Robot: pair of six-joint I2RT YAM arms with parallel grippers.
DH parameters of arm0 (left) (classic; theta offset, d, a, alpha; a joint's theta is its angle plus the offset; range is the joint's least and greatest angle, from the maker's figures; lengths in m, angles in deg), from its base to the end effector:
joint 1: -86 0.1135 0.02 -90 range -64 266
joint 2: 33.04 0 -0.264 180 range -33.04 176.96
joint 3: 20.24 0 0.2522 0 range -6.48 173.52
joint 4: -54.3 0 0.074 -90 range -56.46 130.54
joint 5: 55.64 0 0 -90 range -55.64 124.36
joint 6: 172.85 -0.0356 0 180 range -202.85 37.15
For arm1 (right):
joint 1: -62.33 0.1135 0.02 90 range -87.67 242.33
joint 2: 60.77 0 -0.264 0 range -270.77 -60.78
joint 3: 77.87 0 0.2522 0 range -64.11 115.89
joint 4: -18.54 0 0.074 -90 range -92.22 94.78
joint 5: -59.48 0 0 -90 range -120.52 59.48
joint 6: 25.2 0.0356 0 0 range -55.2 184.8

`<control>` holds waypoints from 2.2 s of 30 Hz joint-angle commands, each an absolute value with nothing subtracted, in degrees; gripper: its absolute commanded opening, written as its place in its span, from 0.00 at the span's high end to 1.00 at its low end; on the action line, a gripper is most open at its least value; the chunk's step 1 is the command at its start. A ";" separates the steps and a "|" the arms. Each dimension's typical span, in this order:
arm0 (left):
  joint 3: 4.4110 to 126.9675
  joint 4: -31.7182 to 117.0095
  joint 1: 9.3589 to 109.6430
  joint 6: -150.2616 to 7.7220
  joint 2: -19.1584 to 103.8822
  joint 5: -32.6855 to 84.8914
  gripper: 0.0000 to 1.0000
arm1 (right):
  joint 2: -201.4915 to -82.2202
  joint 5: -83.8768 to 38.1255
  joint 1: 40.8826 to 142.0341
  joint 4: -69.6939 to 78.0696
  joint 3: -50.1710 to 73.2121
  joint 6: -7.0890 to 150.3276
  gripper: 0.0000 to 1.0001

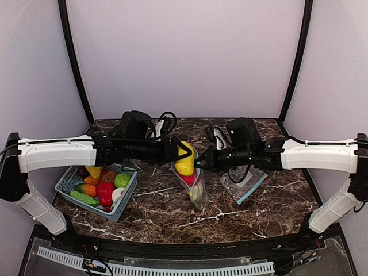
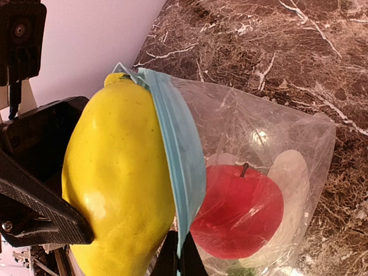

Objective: Place the food in the zip-top bag and seal the zipper
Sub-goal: Place the fake fruit in the zipper food storage bag.

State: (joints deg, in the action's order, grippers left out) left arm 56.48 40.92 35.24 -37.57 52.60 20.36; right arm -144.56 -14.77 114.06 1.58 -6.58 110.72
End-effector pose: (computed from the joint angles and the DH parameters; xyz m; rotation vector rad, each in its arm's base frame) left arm 0.2144 -0.2761 0.2964 0.2854 2.1829 -1.2741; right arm 0.1980 0.2666 0.2681 -0.3075 2.3292 1.2421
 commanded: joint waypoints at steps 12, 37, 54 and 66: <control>58.26 36.24 34.47 -38.37 57.89 21.60 0.57 | -145.27 -12.73 113.70 4.52 -5.16 110.88 1.00; 53.37 43.84 33.45 -38.44 53.26 30.40 0.57 | -143.74 -14.45 113.66 7.41 -9.25 113.04 1.00; 42.15 65.71 33.49 -53.82 45.76 40.76 0.59 | -144.79 -9.63 113.66 9.00 -8.67 115.26 1.00; 51.87 45.52 33.57 -45.90 50.31 31.41 0.58 | -146.05 -9.11 113.57 9.53 -7.71 113.77 1.00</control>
